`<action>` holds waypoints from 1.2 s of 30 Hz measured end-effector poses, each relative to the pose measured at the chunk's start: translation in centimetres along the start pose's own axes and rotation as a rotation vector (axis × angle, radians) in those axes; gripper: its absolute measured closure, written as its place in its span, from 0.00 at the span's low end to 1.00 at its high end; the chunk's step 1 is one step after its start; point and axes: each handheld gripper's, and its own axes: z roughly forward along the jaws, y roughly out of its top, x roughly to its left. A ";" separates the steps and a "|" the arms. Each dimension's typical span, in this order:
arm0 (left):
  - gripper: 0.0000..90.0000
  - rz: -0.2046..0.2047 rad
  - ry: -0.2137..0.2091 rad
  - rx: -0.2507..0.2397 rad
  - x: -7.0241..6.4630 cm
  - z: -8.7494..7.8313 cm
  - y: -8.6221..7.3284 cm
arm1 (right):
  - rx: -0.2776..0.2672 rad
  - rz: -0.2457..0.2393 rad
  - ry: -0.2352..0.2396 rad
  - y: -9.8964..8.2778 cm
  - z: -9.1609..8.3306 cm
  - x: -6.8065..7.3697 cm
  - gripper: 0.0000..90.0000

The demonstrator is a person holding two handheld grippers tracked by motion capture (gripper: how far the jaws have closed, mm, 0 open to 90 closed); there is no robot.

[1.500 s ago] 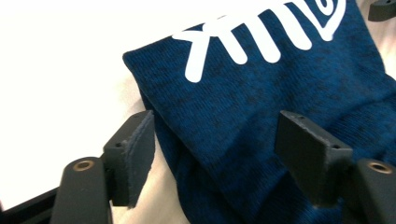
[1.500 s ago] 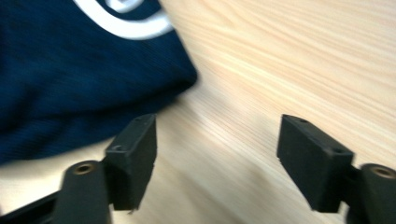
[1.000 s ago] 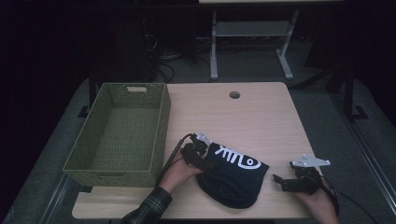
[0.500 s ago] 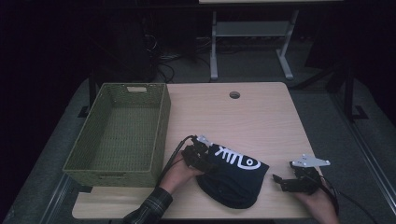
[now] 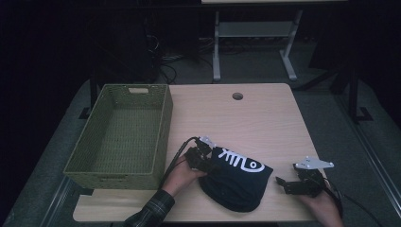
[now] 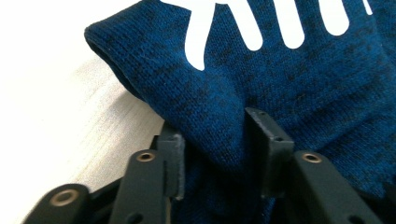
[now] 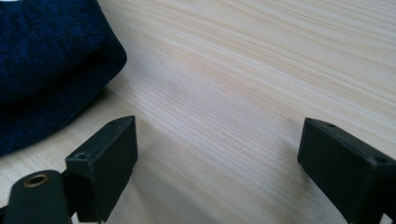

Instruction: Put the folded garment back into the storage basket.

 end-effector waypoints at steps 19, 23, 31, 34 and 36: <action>0.76 -0.023 -0.002 -0.002 -1.5 -2.9 1.9 | 0.004 0.000 0.002 0.0 0.0 0.0 0.12; 0.76 -0.020 0.008 0.004 -2.0 -3.6 2.4 | 0.006 0.001 0.004 0.0 0.0 0.0 0.12; 0.76 0.013 0.021 0.004 -2.6 -5.9 3.6 | 0.005 -0.002 0.005 0.0 0.0 0.0 0.12; 0.77 0.026 0.023 0.008 -2.8 -6.8 4.1 | 0.004 -0.002 0.005 0.0 0.0 0.0 0.12; 0.77 0.028 0.024 0.007 -2.9 -7.4 4.4 | 0.003 -0.002 0.005 0.0 0.0 0.0 0.12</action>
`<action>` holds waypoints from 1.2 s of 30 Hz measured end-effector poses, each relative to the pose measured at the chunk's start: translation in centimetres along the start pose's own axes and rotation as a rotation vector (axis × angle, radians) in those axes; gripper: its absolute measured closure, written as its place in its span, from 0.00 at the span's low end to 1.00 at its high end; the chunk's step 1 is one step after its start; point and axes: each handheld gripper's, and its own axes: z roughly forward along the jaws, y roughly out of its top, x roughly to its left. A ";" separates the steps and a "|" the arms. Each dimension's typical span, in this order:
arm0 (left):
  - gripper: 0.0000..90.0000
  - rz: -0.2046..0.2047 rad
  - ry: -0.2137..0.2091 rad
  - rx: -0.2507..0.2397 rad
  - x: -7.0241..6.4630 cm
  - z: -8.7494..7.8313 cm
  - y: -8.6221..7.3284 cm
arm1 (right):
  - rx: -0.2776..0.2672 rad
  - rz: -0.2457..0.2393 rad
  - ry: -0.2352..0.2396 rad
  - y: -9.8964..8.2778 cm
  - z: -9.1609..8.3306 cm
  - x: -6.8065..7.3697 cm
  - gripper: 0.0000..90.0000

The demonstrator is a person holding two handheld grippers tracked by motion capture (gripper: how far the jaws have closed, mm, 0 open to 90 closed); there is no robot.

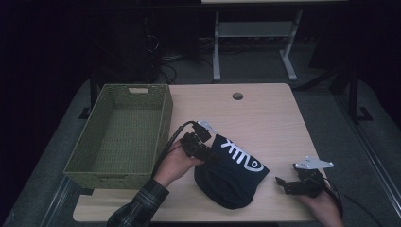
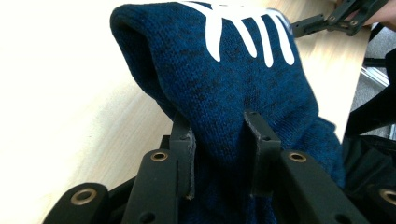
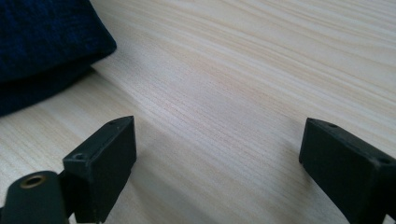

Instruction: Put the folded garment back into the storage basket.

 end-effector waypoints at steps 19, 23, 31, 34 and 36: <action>0.78 0.040 0.004 -0.010 -0.8 -3.9 1.8 | -0.001 0.000 0.000 0.0 0.0 0.0 0.12; 0.79 0.046 0.001 -0.013 -0.9 -4.8 2.2 | 0.000 0.001 0.000 0.0 0.0 0.0 0.12; 0.79 0.062 0.023 -0.009 -0.8 -7.1 2.6 | 0.000 0.001 0.000 0.0 0.0 0.0 0.12; 0.79 0.061 0.033 -0.009 -0.7 -8.0 2.6 | 0.000 0.001 0.000 0.0 0.0 0.0 0.12; 0.79 0.050 0.040 -0.019 -0.6 -8.7 2.5 | 0.000 0.001 0.000 0.0 0.0 0.0 0.12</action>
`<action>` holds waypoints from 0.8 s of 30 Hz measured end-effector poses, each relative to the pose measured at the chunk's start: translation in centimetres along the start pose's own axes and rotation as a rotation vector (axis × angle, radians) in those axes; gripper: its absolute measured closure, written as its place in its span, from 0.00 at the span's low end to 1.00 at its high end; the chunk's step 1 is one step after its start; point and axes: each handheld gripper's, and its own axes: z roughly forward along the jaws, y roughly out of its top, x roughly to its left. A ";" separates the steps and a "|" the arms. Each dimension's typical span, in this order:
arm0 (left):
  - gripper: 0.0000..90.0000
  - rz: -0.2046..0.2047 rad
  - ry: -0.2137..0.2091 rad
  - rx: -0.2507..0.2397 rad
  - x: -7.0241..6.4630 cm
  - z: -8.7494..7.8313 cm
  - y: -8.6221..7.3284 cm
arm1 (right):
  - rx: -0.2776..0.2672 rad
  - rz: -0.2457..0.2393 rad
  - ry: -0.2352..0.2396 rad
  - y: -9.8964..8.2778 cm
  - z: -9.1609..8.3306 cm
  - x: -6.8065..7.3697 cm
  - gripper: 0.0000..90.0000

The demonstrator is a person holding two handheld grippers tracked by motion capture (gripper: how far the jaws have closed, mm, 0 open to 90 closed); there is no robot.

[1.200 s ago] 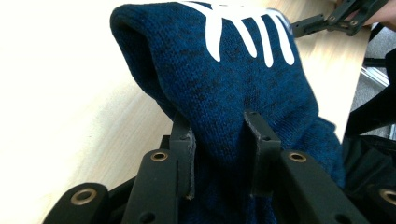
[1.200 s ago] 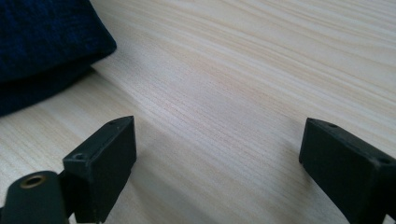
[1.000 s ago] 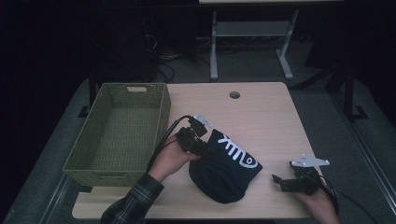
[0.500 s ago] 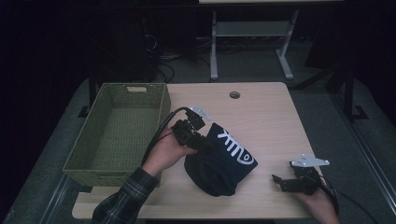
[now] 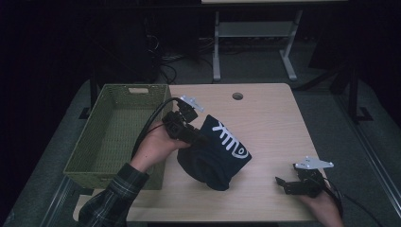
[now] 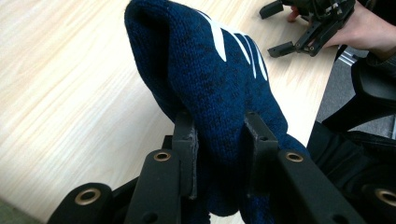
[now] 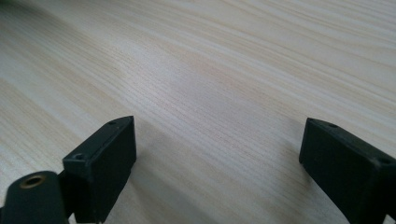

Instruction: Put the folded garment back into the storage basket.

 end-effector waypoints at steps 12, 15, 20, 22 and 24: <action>0.79 -0.023 0.046 -0.021 1.1 -4.6 -0.5 | 0.001 0.000 -0.001 0.0 0.0 0.0 0.12; 0.79 -0.031 0.055 -0.025 1.4 -5.7 -0.6 | 0.001 0.000 -0.001 0.0 0.0 0.0 0.12; 0.79 -0.049 0.074 -0.041 1.8 -7.3 -1.0 | 0.000 0.000 -0.001 0.0 0.0 0.0 0.12; 0.79 -0.058 0.080 -0.051 1.9 -7.9 -1.2 | 0.000 0.000 -0.001 0.0 0.0 0.0 0.12; 0.79 -0.064 0.089 -0.052 2.0 -8.6 -1.4 | 0.000 -0.001 -0.001 0.0 0.0 0.0 0.12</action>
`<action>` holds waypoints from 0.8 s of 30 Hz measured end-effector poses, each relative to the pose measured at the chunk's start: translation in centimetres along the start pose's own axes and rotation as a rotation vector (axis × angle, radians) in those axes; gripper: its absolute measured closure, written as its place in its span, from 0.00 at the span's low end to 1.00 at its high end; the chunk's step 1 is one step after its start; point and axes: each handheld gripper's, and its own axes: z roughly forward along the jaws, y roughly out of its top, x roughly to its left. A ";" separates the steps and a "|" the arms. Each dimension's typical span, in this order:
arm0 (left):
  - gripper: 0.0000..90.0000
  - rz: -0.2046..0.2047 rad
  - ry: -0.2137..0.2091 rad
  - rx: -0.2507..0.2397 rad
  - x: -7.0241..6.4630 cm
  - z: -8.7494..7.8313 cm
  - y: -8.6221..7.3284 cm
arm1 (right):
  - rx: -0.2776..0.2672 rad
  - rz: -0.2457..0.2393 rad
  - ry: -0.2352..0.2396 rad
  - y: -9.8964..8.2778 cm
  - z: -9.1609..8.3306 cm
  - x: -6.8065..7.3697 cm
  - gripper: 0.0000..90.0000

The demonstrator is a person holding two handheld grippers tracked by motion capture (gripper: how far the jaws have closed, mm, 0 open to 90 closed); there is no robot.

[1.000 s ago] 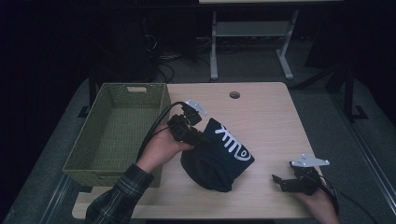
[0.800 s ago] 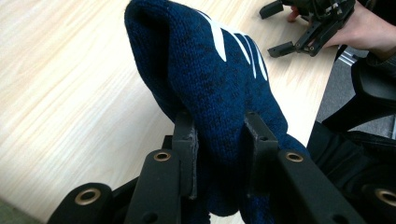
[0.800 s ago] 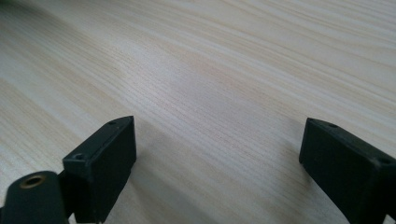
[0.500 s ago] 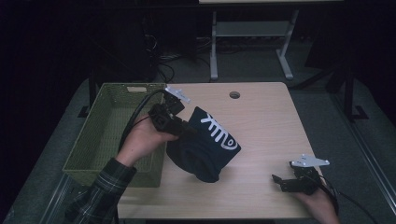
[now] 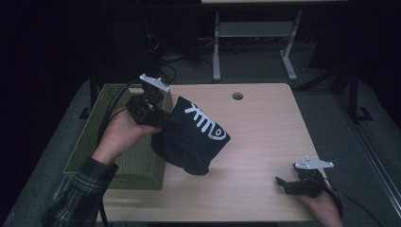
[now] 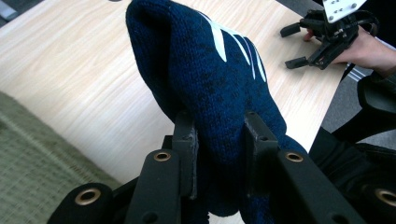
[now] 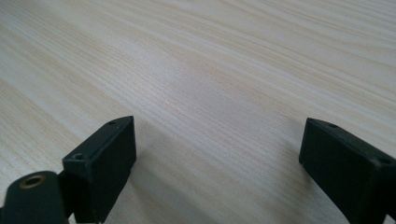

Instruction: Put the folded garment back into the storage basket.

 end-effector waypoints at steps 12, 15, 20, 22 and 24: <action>0.79 -0.056 0.067 -0.027 1.6 -4.6 -1.3 | 0.001 0.001 -0.002 0.0 0.0 0.0 0.12; 0.79 -0.076 0.074 -0.037 2.1 -5.6 -1.9 | 0.000 0.000 -0.002 0.0 0.0 0.0 0.12; 0.79 -0.110 0.088 -0.053 2.8 -7.3 -2.8 | 0.002 0.001 -0.002 0.0 0.0 0.0 0.12; 0.79 -0.120 0.099 -0.061 3.2 -8.1 -3.3 | 0.003 0.002 -0.002 0.0 0.0 0.0 0.12; 0.79 -0.140 0.113 -0.075 3.6 -9.0 -4.0 | 0.003 0.001 -0.002 0.0 0.0 0.0 0.12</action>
